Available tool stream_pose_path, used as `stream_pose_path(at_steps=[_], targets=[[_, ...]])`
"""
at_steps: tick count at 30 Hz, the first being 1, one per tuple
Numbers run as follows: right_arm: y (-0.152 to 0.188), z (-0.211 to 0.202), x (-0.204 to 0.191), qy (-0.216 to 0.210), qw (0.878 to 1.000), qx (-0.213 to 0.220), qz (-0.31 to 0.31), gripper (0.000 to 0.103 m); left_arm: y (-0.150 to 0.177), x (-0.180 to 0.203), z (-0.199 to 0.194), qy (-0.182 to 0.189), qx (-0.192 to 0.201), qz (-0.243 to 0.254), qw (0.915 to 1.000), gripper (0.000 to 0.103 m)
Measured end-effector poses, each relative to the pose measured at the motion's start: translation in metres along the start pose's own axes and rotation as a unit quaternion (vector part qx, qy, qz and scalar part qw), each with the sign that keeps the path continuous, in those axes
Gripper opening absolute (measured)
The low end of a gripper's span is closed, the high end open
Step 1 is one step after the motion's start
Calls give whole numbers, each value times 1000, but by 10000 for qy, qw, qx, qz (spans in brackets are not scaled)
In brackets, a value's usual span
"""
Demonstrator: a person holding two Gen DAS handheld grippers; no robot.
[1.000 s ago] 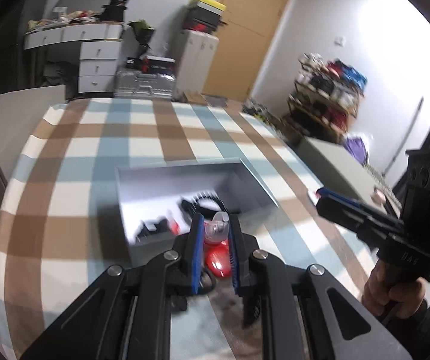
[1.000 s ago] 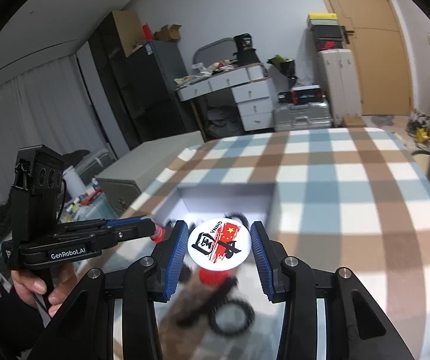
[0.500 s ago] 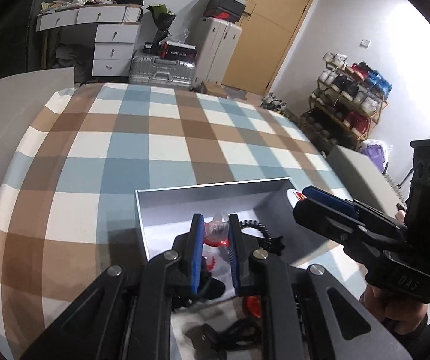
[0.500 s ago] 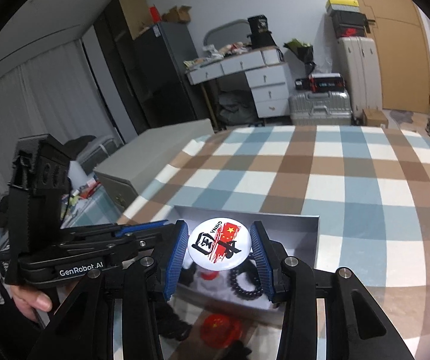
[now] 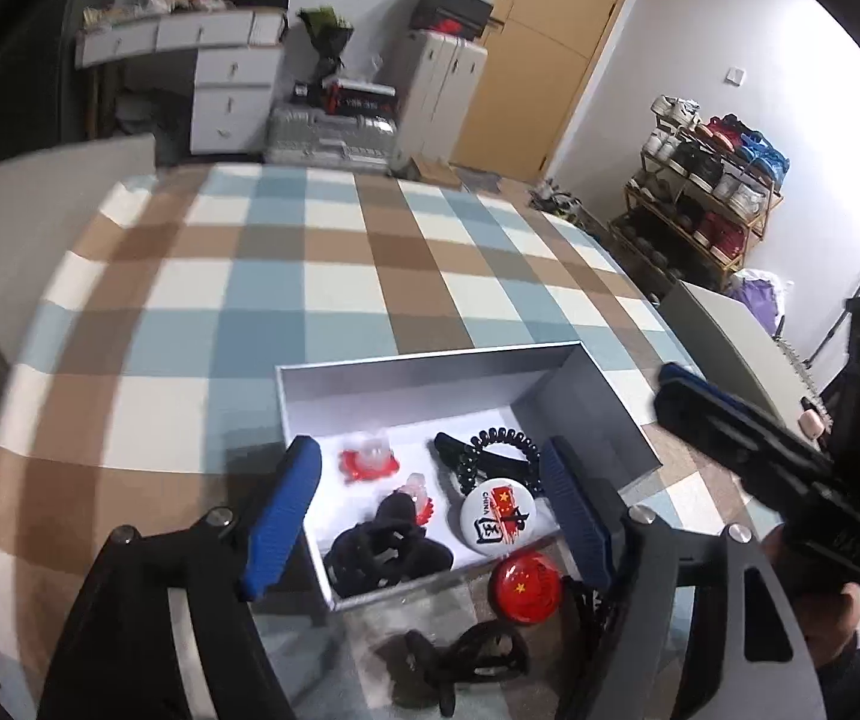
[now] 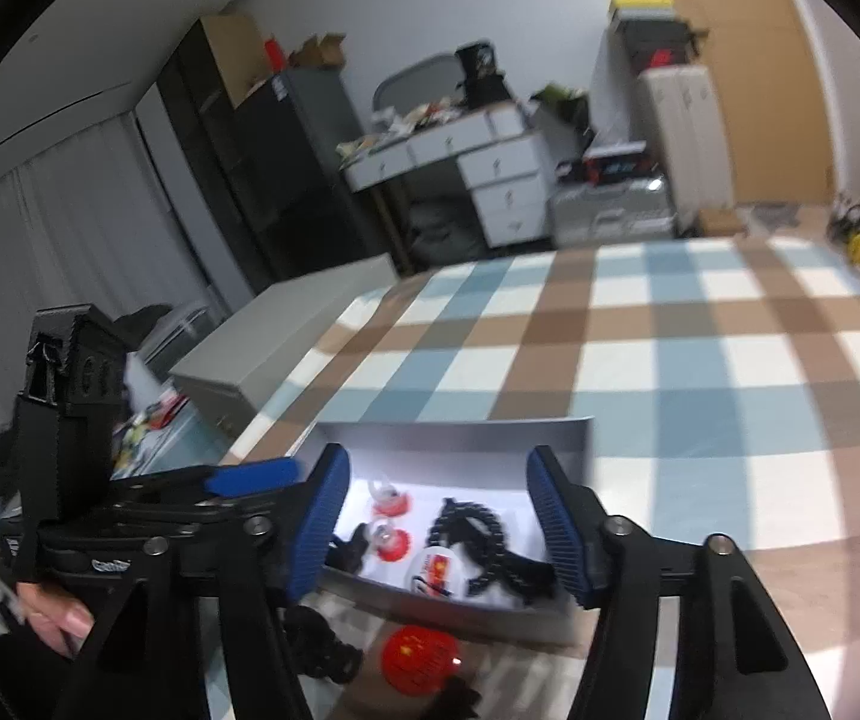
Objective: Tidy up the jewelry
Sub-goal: 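Withdraw both tools from the box toward the remaining items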
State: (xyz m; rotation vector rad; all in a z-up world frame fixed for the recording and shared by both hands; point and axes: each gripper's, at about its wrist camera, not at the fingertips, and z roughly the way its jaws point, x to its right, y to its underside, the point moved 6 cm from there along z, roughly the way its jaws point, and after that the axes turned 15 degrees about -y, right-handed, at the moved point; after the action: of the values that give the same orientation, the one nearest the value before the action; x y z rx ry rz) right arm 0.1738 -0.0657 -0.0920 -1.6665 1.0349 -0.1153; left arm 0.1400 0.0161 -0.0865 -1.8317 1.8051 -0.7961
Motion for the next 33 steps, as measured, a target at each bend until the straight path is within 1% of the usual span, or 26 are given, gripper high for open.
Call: stream_pose_path(at_steps=[1,3,5,7,10,14,17,19,21,24,26,28,30,33], targets=[[0,-7,-1,57,10000,61,2,69,1,1,-4,-7,29,33,10000,71],[1,-21,-2,153,9997,193,17,70,3,2,-12,-6,78,53,10000,71],[3,-36,-5,264,9991,326,-19,74,6,1,-18,-56,108,66,9999,72],[5,-50,-9,380,9982,453,-116,80,9,1,-21,-110,116,52,9999,73],[10,-67,-20,529,9966,547,-314,87,15,0,-24,-206,142,50,9997,74],[18,-83,-34,640,9948,544,-572,89,25,1,-31,-419,179,94,9989,75],[24,-92,-39,687,9938,571,-668,94,35,3,-34,-437,139,99,9989,77],[30,-97,-40,730,9934,580,-664,96,42,5,-36,-388,94,71,9992,81],[38,-103,-39,768,9938,558,-582,96,48,10,-38,-318,52,110,9994,82],[49,-111,-35,778,9946,547,-419,96,62,22,-35,-274,-116,384,9988,82],[60,-115,-31,799,9953,458,-282,96,72,31,-32,-184,-241,532,9981,83],[69,-118,-27,856,9954,384,-189,97,81,39,-29,-182,-340,741,9965,83],[77,-119,-23,888,9955,307,-81,100,84,41,-29,-232,-347,812,9958,83],[89,-118,-17,895,9958,158,54,100,87,37,-27,-221,-425,770,9959,83]])
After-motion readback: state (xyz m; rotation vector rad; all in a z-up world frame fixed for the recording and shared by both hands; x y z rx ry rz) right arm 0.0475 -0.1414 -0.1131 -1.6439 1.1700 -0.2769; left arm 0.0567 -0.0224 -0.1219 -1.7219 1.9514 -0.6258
